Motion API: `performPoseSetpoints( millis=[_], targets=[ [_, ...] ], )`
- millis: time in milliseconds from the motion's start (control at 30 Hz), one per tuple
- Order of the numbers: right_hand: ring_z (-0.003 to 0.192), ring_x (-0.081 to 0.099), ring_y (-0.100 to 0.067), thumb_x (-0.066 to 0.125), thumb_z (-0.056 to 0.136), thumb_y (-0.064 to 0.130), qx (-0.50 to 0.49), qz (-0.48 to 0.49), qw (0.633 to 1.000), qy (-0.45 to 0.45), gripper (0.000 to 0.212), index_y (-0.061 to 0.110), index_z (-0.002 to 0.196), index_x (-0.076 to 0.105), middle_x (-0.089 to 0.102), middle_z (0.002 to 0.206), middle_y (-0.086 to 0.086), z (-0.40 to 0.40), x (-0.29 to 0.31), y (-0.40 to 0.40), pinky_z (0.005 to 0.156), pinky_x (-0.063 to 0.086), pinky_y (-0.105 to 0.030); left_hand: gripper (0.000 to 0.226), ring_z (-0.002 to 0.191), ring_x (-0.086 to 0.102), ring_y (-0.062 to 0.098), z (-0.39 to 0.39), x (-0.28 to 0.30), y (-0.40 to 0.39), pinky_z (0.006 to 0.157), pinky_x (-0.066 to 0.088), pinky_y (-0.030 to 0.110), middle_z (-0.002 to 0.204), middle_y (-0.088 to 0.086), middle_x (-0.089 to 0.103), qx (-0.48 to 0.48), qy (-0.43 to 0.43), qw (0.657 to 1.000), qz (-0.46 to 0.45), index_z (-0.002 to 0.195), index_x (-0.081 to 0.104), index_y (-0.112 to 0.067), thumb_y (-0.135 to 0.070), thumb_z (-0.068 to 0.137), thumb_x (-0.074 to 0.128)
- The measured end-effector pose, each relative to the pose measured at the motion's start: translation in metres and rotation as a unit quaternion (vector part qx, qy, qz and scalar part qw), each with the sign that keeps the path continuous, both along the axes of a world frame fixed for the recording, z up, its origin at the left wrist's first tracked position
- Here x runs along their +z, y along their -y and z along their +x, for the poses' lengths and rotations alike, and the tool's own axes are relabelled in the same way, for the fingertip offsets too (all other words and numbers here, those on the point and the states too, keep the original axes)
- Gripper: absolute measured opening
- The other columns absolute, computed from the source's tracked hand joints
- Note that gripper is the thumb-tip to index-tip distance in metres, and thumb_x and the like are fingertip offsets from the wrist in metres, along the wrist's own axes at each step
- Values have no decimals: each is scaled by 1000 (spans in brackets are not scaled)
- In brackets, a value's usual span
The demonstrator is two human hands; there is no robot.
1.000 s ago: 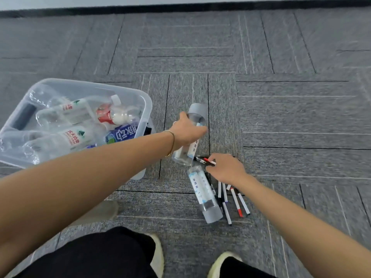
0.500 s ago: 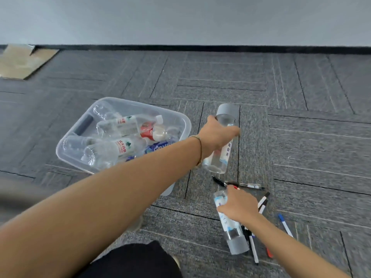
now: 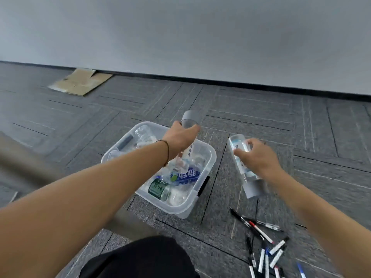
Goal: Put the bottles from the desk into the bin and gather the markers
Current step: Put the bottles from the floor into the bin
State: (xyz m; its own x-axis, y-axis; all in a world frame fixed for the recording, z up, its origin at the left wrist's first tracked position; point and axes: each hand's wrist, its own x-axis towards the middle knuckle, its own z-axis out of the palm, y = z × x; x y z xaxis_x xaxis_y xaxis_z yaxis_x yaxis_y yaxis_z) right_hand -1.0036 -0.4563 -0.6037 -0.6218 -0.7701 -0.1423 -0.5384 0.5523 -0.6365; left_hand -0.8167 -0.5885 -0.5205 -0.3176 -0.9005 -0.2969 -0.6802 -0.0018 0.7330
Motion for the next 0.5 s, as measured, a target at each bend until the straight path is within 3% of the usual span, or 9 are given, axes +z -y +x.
performPoseSetpoints(
  millis=[100,167,233,300,400,500],
  targets=[
    [82,70,-21,63,83,55,-10,-36,997,64,46,22,115,57,68,92,4,8,20,25,83,58,-46,36,69,61,23,23,-7,8,62,49,30,87,6,64,-13,39,999,28,105,55,-13,-46,95,62],
    [80,71,-18,65,84,56,-16,-53,994,92,49,21,118,57,68,93,6,16,24,35,78,58,-42,31,65,59,21,31,-13,9,60,52,31,82,5,62,-29,63,997,26,94,51,-17,-44,95,65],
    [90,67,-19,65,85,56,-18,-48,993,102,59,18,129,54,64,103,4,25,28,42,77,52,-37,28,65,55,17,38,-15,11,59,49,29,82,4,59,-43,103,994,0,92,50,-16,-38,94,67],
    [98,66,-24,67,79,59,-27,-55,987,147,69,23,135,49,62,113,0,35,30,48,86,56,-43,21,68,55,18,45,-14,17,61,45,28,86,6,62,-45,142,988,-41,97,56,-13,-32,93,64],
    [100,70,-27,69,67,62,-33,-75,976,202,76,28,131,46,64,121,-1,48,36,58,86,60,-52,31,77,57,19,55,-7,29,68,46,31,92,2,64,-17,160,984,-71,115,61,-12,-31,91,60],
    [100,69,-28,74,77,52,-15,-79,975,209,70,26,134,43,60,124,-3,67,44,74,78,63,-51,34,73,56,19,63,2,41,62,43,30,93,4,64,0,150,985,-89,119,60,-12,-30,91,57]
  ],
)
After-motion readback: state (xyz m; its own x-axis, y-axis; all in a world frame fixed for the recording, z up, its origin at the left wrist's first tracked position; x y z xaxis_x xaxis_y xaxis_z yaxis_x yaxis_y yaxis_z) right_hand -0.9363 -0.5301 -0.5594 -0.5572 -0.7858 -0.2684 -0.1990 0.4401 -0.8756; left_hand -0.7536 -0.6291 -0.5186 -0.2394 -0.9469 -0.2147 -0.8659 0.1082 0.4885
